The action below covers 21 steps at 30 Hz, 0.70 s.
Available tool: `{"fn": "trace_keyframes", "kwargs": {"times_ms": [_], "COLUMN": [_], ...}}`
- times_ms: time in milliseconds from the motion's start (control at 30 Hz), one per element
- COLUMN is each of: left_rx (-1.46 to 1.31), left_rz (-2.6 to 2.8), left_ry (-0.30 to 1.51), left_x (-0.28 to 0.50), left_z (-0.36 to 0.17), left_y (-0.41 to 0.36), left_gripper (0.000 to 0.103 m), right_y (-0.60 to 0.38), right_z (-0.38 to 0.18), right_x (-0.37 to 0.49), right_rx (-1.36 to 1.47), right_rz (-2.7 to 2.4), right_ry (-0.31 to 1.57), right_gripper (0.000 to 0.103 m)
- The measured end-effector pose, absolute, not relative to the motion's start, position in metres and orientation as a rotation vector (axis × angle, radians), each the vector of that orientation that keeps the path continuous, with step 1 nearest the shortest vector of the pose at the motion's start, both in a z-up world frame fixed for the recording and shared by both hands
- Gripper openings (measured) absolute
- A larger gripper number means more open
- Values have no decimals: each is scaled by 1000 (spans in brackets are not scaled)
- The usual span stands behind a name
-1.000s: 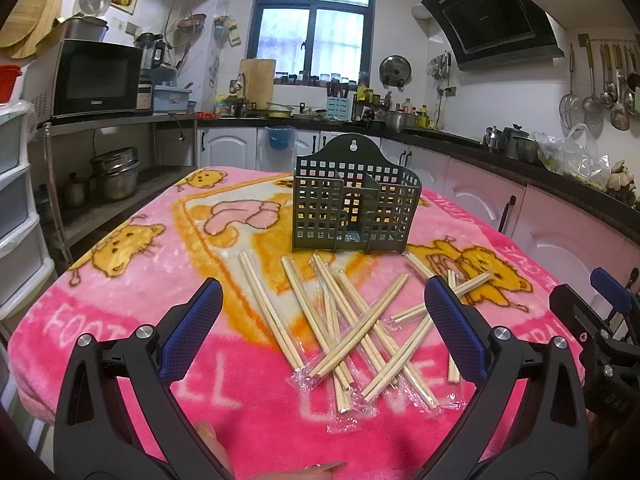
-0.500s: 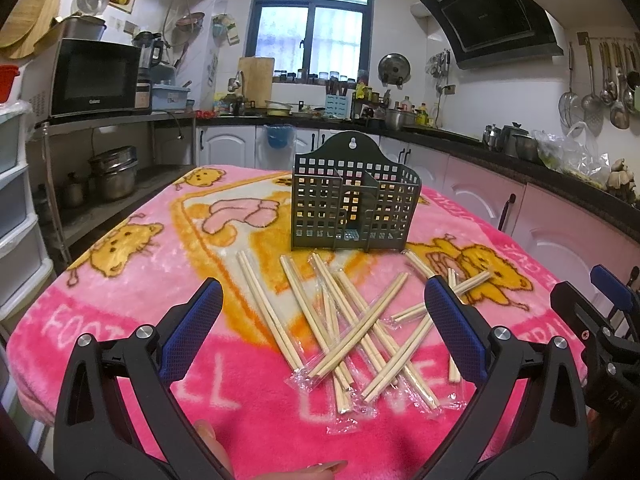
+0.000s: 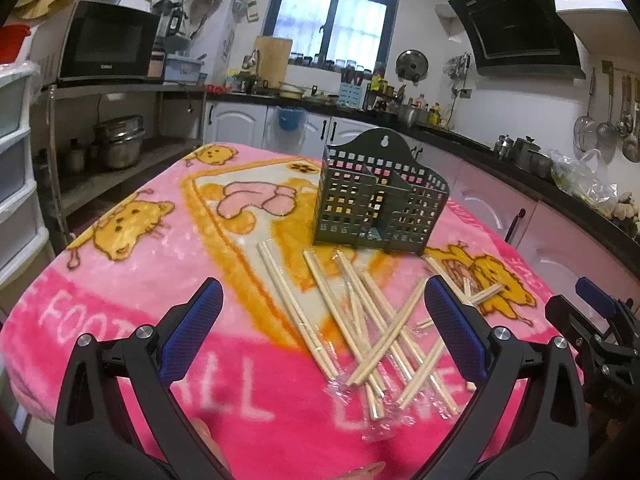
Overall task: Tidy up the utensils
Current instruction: 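Grasp a wrapped chopstick with the left tool while the right tool grasps another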
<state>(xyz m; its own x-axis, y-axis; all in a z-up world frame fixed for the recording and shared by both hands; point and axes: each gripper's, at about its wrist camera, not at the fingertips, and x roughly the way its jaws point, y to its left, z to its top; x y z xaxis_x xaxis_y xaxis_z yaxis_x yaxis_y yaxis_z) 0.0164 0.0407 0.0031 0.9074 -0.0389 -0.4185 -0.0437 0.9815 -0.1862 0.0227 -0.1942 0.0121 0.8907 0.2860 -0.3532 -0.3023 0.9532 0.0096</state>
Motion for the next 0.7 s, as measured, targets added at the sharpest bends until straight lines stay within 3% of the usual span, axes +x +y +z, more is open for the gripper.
{"fn": "trace_keyframes", "kwargs": {"times_ms": [533, 700], "left_rx": [-205, -213], "left_rz": [-40, -36], "left_ry": [665, 770], "left_x": [97, 131], "left_z": [-3, -11], "left_y": [69, 73], "left_gripper": [93, 93], "right_y": [-185, -182], "right_z": [5, -5], "right_x": [125, 160], "right_rx": [-66, -84], "right_rz": [342, 351], "right_ry": [641, 739], "right_gripper": [96, 85]}}
